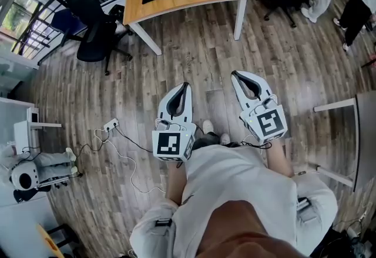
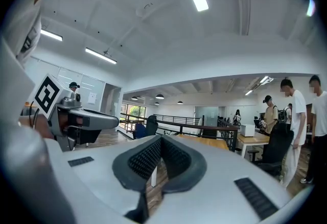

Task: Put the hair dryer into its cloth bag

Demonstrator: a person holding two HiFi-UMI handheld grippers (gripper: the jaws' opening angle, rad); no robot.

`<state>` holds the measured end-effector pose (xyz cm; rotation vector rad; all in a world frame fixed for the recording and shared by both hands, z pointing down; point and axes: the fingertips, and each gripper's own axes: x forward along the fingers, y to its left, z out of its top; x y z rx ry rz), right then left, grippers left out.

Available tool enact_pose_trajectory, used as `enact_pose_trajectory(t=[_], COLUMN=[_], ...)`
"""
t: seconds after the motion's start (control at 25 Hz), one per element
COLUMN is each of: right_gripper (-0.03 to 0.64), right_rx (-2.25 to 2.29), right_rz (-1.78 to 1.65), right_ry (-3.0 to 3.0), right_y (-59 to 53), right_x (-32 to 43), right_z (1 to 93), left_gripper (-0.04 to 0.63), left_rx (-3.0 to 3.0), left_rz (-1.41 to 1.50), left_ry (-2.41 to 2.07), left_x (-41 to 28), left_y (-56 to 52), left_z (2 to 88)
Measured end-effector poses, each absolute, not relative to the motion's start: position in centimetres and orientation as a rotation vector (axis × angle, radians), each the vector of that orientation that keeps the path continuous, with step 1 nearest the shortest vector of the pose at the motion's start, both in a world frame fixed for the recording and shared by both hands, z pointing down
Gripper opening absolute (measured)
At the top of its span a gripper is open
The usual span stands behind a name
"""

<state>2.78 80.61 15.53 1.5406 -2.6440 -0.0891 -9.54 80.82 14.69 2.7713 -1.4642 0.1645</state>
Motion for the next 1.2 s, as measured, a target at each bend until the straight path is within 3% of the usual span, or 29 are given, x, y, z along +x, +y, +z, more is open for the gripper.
enact_pose_trajectory(t=[1.2], right_gripper=[0.021], right_rx=[1.667], right_rz=[-0.036], right_ry=[-2.454], right_y=[63.5], right_x=[-2.5], right_z=[16.9], left_gripper=[0.02], left_rx=[2.844], left_rz=[0.159], left_ry=[-1.244], left_x=[-13.9], left_y=[61.4], left_z=[15.7])
